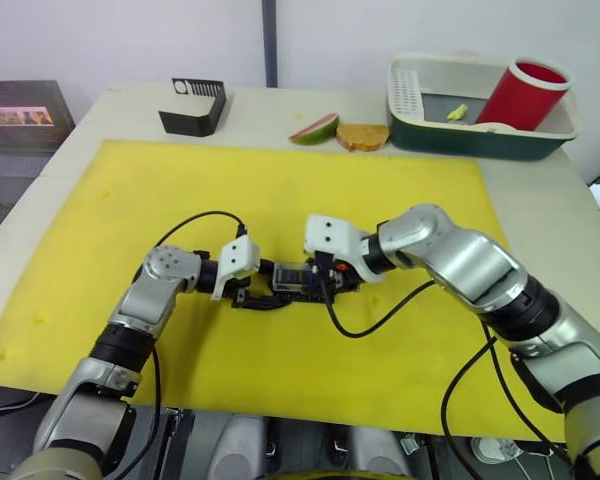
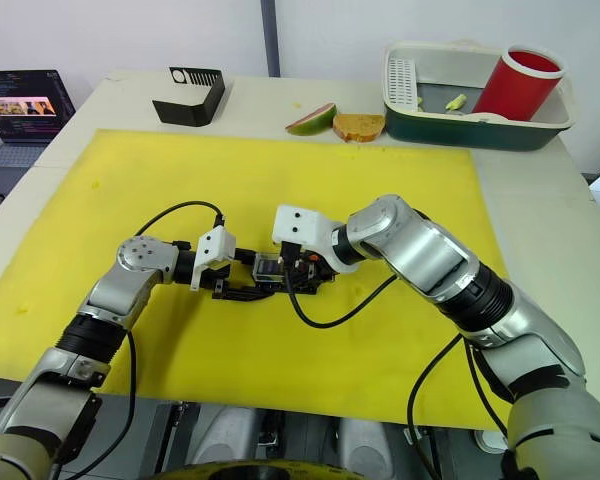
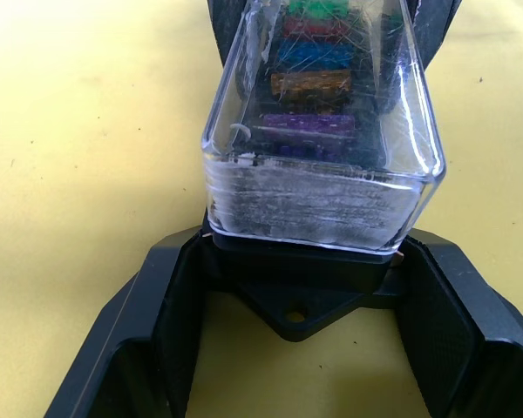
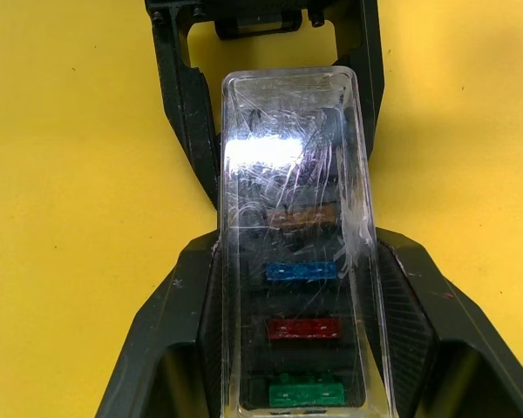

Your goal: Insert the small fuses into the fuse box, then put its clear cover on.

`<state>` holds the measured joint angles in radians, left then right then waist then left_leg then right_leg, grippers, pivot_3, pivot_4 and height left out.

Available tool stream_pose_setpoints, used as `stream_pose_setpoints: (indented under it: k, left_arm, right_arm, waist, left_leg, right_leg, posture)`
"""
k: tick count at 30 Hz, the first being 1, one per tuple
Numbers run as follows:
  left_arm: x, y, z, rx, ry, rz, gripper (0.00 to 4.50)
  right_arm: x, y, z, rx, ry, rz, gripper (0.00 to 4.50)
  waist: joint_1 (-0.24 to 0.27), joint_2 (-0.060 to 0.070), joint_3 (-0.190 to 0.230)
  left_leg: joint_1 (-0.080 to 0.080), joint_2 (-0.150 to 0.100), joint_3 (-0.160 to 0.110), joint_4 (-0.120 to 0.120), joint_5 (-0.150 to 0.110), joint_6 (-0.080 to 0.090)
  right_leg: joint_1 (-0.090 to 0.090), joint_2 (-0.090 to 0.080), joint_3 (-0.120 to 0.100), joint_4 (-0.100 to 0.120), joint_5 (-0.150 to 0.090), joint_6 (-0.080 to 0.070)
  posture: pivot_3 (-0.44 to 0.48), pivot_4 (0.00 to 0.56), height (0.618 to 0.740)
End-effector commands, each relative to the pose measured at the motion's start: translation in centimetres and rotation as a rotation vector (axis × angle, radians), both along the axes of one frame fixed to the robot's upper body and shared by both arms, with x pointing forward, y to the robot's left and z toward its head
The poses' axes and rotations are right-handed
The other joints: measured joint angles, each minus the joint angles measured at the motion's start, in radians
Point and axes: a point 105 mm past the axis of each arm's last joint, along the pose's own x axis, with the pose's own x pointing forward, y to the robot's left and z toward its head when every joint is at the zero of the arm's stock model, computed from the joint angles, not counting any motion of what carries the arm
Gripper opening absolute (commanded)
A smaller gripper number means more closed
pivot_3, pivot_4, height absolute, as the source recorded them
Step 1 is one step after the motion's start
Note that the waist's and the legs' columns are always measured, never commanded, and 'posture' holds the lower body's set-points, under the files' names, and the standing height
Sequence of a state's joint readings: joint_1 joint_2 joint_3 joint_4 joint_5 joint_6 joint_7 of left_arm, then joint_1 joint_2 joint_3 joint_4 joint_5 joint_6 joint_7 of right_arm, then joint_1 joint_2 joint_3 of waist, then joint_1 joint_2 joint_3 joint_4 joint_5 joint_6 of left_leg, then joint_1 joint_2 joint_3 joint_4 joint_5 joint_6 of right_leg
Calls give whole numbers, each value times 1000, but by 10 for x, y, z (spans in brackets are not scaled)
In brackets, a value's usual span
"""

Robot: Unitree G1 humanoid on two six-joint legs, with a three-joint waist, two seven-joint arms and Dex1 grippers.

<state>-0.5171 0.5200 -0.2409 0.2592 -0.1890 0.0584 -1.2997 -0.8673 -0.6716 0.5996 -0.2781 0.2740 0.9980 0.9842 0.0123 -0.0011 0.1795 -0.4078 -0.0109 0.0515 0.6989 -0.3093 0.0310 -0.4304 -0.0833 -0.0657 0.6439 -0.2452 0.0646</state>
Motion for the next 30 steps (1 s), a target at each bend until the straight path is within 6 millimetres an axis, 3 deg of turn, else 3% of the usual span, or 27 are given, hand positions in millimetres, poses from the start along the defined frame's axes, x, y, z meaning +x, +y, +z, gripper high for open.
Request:
stream_pose_setpoints:
  k: [1,18,30]
  left_arm:
    - [-3,-2,-3,19,3,-15,2552]
    - [-7,-4,-5,13,9,-19,2552]
    - [-7,-4,-5,13,7,-12,2552]
  right_arm:
    - [-4,-9,-10,-27,37,-20,3423]
    - [0,5,31,144,-4,-54,3423]
    - [-13,3,30,120,20,-16,3423]
  waist:
    - [-2,0,0]
    - [-2,0,0]
    - [-2,0,0]
  left_leg:
    - [0,0,0,0,0,0]
    - [0,0,0,0,0,0]
    - [-1,0,0,0,0,0]
  right_leg:
    - [0,0,0,0,0,0]
    - [-1,0,0,0,0,0]
    - [-1,0,0,0,0,0]
  posture:
    - [0,150,740]
    - [0,150,740]
    - [0,150,740]
